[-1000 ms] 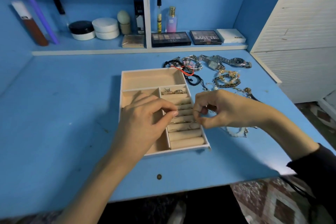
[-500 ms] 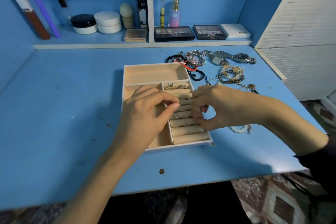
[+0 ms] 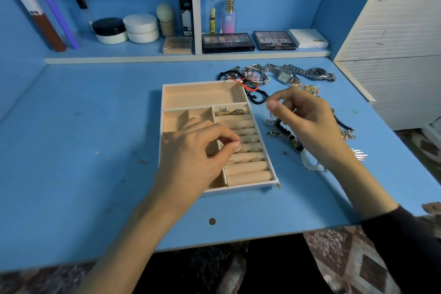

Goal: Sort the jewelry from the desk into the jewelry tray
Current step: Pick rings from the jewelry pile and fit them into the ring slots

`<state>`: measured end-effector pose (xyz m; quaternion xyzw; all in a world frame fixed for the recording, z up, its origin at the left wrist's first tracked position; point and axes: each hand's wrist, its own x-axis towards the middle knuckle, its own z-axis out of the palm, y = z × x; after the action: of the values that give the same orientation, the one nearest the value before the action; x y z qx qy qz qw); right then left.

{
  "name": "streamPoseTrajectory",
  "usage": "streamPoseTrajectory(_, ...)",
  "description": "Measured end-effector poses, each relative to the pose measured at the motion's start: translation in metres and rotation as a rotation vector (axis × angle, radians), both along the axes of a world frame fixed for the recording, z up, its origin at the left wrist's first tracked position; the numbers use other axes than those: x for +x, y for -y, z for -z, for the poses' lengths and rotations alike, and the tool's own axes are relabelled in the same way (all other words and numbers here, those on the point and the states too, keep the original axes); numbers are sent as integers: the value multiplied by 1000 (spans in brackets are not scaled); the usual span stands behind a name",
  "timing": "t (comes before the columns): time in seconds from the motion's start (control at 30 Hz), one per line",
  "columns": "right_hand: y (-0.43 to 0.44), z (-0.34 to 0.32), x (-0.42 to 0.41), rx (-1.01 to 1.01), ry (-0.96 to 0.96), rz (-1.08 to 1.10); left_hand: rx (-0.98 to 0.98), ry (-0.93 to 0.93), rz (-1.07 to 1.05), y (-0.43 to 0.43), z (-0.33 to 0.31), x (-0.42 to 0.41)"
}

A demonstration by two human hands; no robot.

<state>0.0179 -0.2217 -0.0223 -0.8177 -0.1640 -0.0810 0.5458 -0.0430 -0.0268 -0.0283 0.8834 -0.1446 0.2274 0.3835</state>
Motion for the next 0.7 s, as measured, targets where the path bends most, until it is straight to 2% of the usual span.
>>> streamPoseTrajectory(0.13, -5, 11, -2, 168, 103, 164, 46, -16, 42, 7, 1, -9)
streamPoseTrajectory(0.7, -5, 16, -8, 99, 164, 137, 389, -41, 216, 6, -5, -11)
